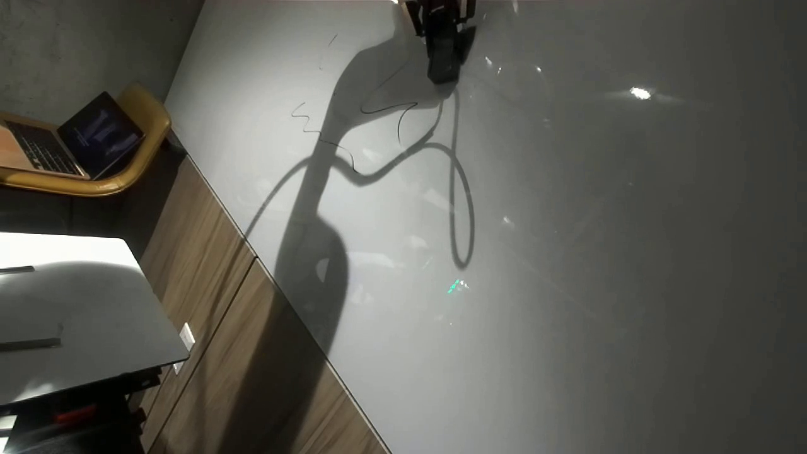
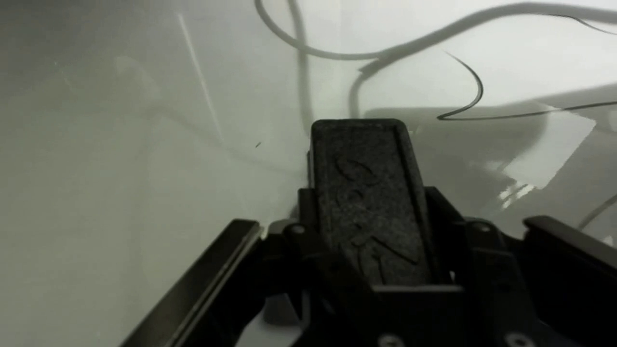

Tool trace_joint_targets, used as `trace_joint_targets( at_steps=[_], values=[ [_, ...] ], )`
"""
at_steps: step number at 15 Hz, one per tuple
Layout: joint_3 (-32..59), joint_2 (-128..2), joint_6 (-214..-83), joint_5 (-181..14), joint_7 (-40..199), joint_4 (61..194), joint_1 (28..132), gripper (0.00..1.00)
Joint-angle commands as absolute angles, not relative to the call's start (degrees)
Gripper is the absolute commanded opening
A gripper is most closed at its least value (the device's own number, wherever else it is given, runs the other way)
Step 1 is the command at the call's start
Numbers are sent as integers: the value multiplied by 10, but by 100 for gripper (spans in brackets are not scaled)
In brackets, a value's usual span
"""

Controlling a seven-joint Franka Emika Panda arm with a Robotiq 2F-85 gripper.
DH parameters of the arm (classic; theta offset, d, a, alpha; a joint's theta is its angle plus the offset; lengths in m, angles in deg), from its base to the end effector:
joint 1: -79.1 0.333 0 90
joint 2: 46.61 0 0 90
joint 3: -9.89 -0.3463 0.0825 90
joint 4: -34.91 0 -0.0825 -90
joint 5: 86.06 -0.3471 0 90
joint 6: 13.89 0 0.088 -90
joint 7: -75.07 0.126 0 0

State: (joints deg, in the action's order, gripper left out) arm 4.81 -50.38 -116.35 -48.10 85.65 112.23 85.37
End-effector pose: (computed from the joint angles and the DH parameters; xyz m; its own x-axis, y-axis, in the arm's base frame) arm 0.5617 0.0449 0.7446 0.8904 0.1614 0.4256 -0.1031 -0.8392 0.5340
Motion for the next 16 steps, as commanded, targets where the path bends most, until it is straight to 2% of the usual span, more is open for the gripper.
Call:
trace_joint_targets(
  at_steps=[1, 8, 16],
  values=[
    [52, -538, -1221, -508, 867, 1124, 845, 30],
    [33, -570, -1217, -514, 879, 1116, 865, 30],
    [-2, -646, -1180, -497, 910, 1068, 939, 30]
  ],
)
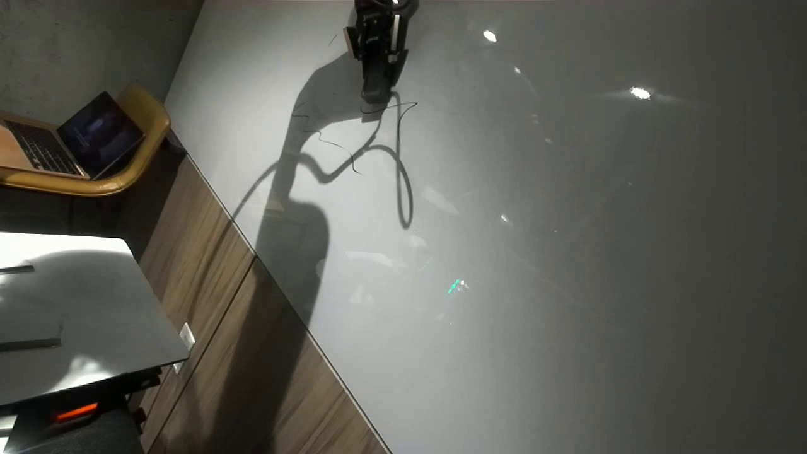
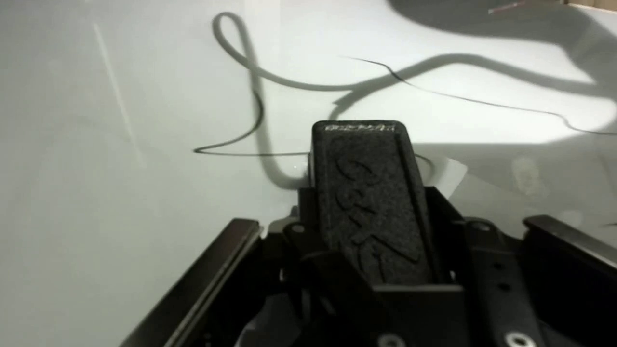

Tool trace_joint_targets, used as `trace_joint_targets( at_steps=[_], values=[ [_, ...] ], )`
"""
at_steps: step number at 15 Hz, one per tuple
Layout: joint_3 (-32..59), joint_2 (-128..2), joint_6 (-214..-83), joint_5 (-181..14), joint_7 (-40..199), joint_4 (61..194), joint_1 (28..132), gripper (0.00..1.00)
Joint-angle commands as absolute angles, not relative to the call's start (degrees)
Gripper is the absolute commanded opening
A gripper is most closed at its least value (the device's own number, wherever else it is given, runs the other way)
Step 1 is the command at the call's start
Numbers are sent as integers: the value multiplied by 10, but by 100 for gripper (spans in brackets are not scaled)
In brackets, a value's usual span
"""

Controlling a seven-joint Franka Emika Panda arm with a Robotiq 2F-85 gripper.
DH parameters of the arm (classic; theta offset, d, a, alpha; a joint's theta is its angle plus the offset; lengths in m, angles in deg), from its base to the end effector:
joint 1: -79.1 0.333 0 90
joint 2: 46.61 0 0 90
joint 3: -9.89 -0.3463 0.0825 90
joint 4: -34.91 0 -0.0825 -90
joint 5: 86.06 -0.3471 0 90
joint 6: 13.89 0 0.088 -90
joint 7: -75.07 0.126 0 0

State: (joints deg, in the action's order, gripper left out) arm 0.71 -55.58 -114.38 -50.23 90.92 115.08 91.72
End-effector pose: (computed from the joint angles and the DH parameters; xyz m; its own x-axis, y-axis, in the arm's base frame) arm 0.5759 0.1522 0.6636 0.9209 0.2298 0.3148 0.0459 -0.8660 0.4979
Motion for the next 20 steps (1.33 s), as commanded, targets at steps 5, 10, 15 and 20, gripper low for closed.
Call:
trace_joint_targets(
  at_steps=[5, 10, 15, 20],
  values=[
    [-8, -712, -1156, -495, 918, 1008, 993, 30],
    [-4, -758, -1131, -501, 912, 950, 1037, 30],
    [2, -784, -1106, -489, 897, 894, 1086, 30],
    [26, -770, -1067, -480, 841, 851, 1090, 30]
  ],
)
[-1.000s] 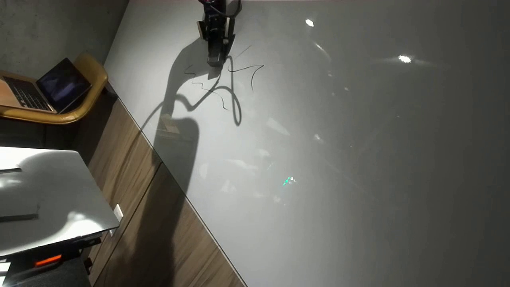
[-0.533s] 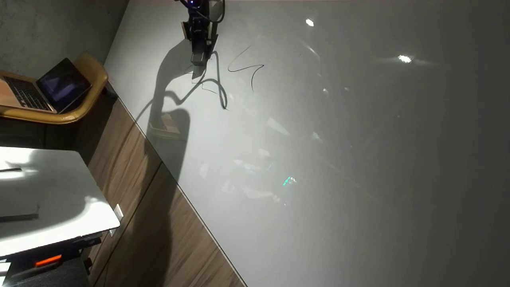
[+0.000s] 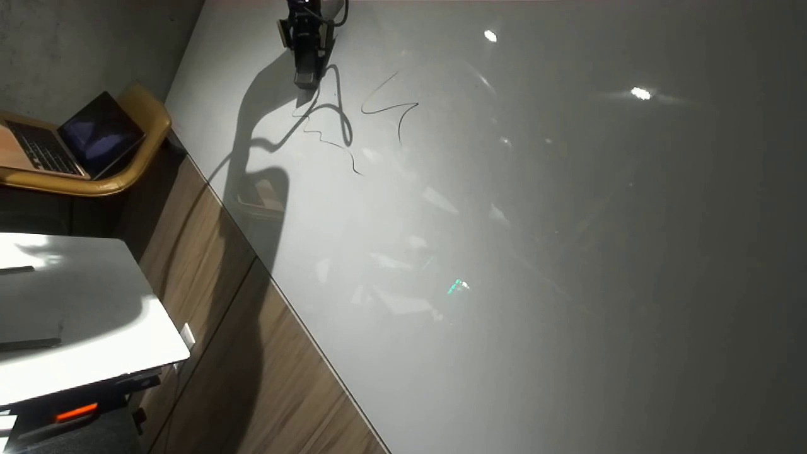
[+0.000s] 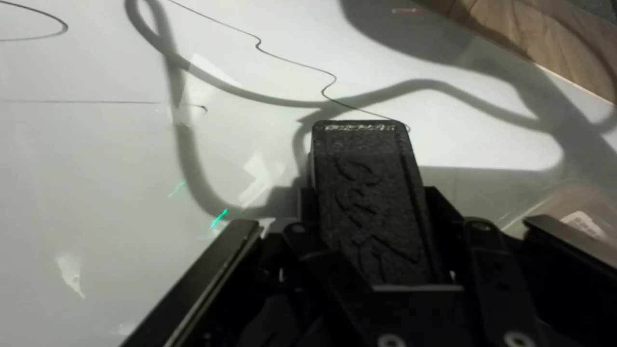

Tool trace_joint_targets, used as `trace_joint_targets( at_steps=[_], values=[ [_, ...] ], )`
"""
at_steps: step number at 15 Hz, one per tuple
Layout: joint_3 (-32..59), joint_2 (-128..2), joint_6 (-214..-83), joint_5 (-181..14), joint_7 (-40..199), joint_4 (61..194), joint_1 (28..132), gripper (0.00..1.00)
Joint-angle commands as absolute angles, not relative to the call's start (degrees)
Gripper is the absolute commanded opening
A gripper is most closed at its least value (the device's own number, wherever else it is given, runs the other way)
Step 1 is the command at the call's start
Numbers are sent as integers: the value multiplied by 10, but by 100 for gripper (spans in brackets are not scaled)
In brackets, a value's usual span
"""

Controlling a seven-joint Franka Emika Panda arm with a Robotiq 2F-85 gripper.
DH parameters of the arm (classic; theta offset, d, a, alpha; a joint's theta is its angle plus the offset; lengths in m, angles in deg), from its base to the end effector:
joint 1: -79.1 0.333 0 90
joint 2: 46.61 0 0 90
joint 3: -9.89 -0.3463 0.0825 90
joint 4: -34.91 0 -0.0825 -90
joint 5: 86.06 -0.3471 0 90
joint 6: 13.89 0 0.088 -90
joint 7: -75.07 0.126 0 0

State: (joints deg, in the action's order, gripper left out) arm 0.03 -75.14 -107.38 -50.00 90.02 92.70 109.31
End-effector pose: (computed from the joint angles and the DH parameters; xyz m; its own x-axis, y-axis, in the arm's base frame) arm 0.5872 0.3532 0.6089 0.8603 0.4433 0.2517 0.2917 -0.8330 0.4701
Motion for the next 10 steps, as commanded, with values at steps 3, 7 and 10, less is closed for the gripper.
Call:
trace_joint_targets(
  at_steps=[3, 7, 10],
  values=[
    [40, -755, -1030, -468, 803, 815, 1088, 30],
    [48, -728, -1015, -453, 779, 793, 1071, 30],
    [51, -717, -1027, -461, 784, 808, 1053, 30]
  ],
)
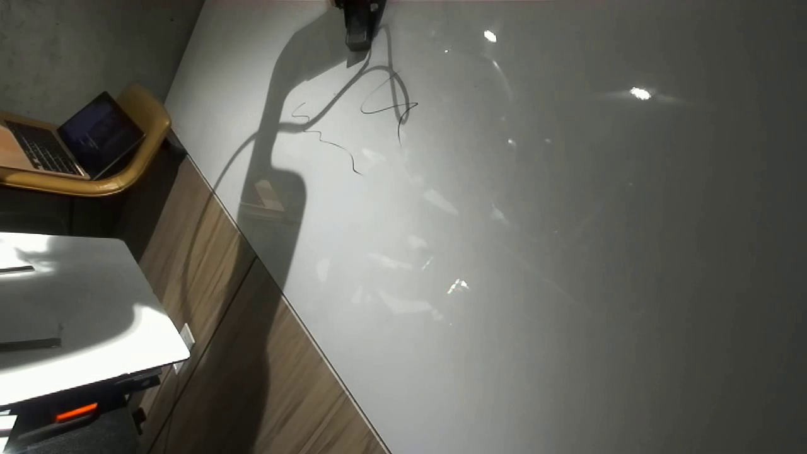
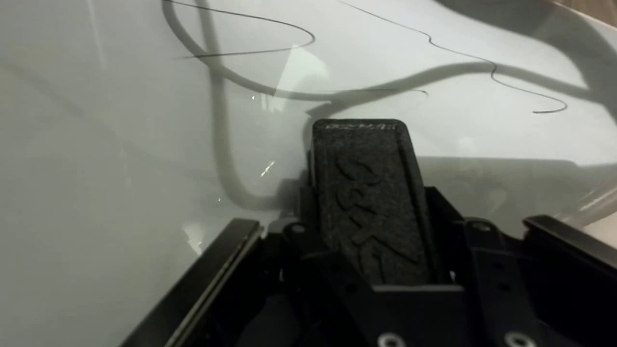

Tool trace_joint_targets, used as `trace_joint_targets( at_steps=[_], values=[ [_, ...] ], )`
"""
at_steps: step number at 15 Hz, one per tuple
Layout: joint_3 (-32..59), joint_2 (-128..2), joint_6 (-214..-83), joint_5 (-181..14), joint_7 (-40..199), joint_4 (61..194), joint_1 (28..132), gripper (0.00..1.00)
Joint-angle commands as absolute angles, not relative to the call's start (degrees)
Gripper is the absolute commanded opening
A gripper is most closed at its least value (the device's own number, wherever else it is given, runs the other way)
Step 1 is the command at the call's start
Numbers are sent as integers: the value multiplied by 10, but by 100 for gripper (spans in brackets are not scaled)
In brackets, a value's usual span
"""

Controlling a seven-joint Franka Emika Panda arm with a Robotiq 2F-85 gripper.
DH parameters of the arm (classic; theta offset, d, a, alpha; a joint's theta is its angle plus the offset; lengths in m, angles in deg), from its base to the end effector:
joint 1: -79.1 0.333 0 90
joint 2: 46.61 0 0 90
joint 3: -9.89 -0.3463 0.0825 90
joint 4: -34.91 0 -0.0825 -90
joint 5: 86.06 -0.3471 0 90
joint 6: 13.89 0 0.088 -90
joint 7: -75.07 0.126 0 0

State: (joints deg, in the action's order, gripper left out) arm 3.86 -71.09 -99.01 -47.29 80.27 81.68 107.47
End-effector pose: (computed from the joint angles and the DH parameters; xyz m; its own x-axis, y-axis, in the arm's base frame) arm 0.5760 0.2654 0.7275 0.8586 0.4109 0.3064 0.2032 -0.8217 0.5325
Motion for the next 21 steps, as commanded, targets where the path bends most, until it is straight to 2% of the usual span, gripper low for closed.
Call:
trace_joint_targets(
  at_steps=[1, 11, 21],
  values=[
    [50, -714, -1034, -469, 790, 823, 1044, 30],
    [45, -669, -1111, -537, 839, 964, 996, 30],
    [94, -509, -1264, -613, 843, 1240, 884, 30]
  ],
)
